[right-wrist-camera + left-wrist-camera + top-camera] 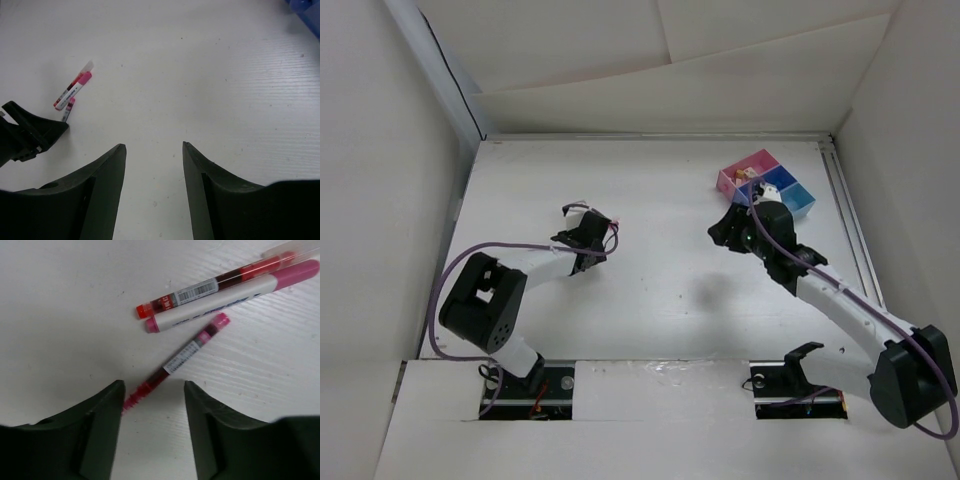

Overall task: Sort the stationery into containers
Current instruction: Grab a piece of stationery with the left arm

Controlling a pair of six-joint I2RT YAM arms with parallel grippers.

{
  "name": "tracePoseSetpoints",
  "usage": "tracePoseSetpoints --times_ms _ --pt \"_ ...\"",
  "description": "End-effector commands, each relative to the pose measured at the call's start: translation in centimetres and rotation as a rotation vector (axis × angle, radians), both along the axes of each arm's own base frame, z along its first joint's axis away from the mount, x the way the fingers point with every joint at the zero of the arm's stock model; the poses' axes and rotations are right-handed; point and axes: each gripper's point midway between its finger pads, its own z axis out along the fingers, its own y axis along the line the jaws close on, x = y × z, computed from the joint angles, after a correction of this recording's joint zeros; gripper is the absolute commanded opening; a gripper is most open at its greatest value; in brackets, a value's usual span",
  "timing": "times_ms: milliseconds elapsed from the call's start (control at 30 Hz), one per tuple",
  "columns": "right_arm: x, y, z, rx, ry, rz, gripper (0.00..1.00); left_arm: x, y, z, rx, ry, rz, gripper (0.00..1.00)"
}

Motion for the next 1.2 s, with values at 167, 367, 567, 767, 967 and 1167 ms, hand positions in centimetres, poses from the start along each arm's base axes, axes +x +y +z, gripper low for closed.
tracePoseSetpoints --times_ms 167,367,567,767,967,1167 --pt "0.2 0.4 2.7 0.031 -0.097 0.017 0.55 0.8 -0.1 -1.0 -0.01 0.034 -0.006 0.3" --pt "0.6 0.6 4.9 0.051 -0.141 0.017 0.56 0.0 -0.7 -1.4 -0.027 0.043 -0.04 0.02" --pt "0.6 2.2 5.0 0.071 -0.122 0.067 0.67 -0.9 -2.5 0.4 -0.094 0.009 -0.106 0.0" --pt "0.3 4.3 3.8 0.071 -0.078 0.136 0.73 -1.8 -6.6 3.6 -0.318 -0.063 -0.273 0.0" --pt "0.1 7.6 4.2 0.135 -0.055 0.247 0.8 -2.4 -9.9 9.7 -0.515 -0.243 -0.444 0.0" --pt "-0.7 12.4 7.0 0.216 -0.096 0.377 0.84 -3.4 -12.6 12.1 -0.659 -0.304 -0.581 0.0"
